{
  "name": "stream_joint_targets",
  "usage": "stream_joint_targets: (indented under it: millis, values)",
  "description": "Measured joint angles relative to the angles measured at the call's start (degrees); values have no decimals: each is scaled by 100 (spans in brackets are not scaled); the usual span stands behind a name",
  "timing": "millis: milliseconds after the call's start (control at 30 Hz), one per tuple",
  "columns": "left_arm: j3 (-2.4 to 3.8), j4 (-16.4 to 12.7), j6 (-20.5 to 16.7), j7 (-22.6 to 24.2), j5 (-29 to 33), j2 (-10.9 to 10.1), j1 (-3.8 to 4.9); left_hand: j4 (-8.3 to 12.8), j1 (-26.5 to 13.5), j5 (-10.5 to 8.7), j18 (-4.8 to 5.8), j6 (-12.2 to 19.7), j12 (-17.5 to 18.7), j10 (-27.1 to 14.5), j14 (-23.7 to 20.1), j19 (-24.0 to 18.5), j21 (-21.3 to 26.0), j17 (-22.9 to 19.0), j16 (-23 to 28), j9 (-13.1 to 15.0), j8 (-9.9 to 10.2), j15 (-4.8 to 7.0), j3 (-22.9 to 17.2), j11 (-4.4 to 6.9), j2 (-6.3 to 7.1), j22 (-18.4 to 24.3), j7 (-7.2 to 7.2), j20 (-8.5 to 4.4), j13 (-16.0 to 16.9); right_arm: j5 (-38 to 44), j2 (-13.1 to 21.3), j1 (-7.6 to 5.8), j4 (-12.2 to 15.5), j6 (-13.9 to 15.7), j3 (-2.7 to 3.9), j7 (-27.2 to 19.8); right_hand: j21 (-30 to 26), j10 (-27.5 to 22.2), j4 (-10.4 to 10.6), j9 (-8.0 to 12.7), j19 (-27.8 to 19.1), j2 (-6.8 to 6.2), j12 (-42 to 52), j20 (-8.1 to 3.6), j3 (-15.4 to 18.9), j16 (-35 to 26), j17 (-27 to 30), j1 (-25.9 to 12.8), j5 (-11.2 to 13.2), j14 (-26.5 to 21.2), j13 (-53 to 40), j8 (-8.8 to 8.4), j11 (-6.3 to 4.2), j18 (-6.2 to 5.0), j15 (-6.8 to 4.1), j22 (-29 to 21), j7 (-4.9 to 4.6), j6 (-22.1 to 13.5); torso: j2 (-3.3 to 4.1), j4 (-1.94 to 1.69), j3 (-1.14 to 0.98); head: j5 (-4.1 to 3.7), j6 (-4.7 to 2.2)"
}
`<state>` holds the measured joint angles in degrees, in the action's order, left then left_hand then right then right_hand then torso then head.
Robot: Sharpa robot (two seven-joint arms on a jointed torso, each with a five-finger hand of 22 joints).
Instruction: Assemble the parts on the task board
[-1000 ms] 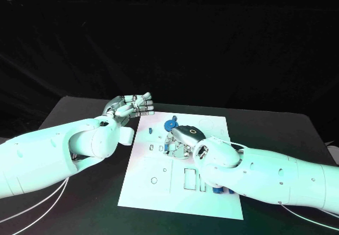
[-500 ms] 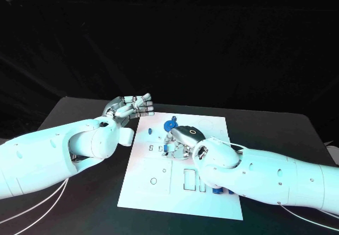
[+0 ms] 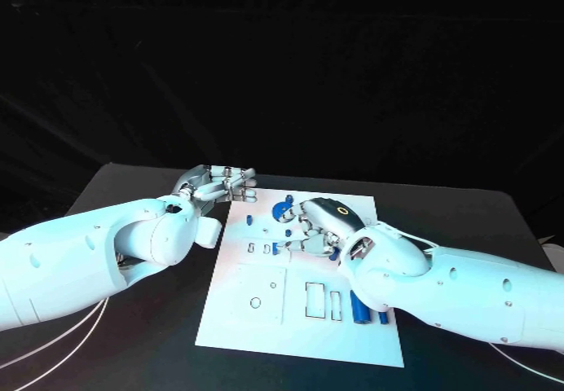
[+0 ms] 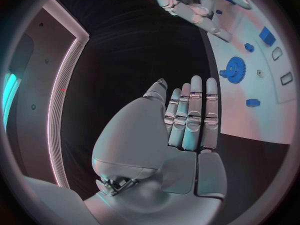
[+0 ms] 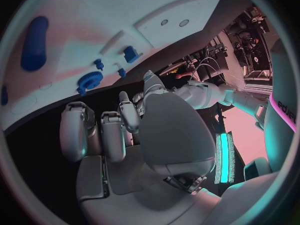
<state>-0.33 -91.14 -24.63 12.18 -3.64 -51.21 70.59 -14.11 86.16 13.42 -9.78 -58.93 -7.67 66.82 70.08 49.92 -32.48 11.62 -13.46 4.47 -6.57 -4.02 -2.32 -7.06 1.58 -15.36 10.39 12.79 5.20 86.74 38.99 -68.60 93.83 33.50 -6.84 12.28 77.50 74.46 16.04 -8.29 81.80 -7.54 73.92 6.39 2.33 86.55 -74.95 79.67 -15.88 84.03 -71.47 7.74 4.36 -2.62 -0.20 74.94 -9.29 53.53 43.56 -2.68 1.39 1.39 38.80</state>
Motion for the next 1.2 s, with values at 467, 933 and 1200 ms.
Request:
stream_joint_targets:
  millis: [467, 933, 1200]
  values:
    - [0, 239, 1013, -2071, -2502, 210, 112, -233, -1086, 0, 322, -516, -2177, 717, 1361, 2001, -3873, 5710, -6054, 539, -513, 647, 217, 592, -50, -3874, -478, -803, 1918, -1941, 1480, -532, 626, 183, 23, -1315, -66, -49, -30, -28, -25, 96, -36, -25, -30, -54, 1, 96, -334, 0, 81, 132, -50, 1, 0, -1, 90, 134, -147, 72, -55, 42, 73]
    - [5, 480, 2258, -3818, -4948, 777, 362, -263, -1383, 0, 847, -265, -5293, 707, 1380, 3394, -5566, 6333, -7640, 1593, -1301, 711, 578, 734, -111, -5959, -643, -1025, 5108, -2705, 1852, -637, 607, 145, 21, -1368, -66, -49, -13, -40, -25, 96, -36, -25, -13, -76, 2, 96, -364, 0, 91, 178, -50, 1, 0, -2, 96, 181, -221, 108, -112, 92, 146]
    - [4, 656, 2744, -4510, -5434, 1133, 400, -268, -1569, 0, 847, -206, -5581, 788, 1401, 3414, -5672, 6332, -7640, 1847, -1466, 732, 765, 735, -85, -5959, -662, -1045, 5438, -2804, 1865, -642, 574, 115, 21, -1336, -87, -49, -3, -39, -24, 96, -36, -25, -3, -76, 2, 96, -364, 0, 92, 177, -50, 1, 0, -2, 96, 181, -223, 108, -119, 127, 186]
